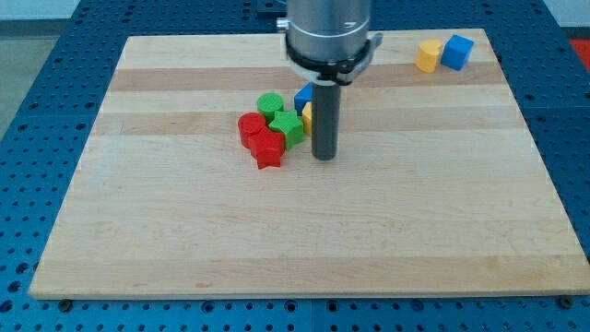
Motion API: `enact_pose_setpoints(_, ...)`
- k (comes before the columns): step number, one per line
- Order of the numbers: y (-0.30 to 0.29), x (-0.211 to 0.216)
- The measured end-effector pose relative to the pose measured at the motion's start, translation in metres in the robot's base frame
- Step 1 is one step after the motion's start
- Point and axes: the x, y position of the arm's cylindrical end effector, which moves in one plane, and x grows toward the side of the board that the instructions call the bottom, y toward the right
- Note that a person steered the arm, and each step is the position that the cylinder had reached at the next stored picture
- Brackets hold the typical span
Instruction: Separate the red star from the red circle
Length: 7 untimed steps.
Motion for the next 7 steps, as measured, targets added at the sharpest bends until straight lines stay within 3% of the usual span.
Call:
enact_pose_setpoints(1, -0.006, -0.006)
enact_pose_setpoints(4, -0.121, -0.007)
enact_pose_setpoints(5, -0.124, -0.009)
enact_pose_setpoints(7, -0.069, 0.001)
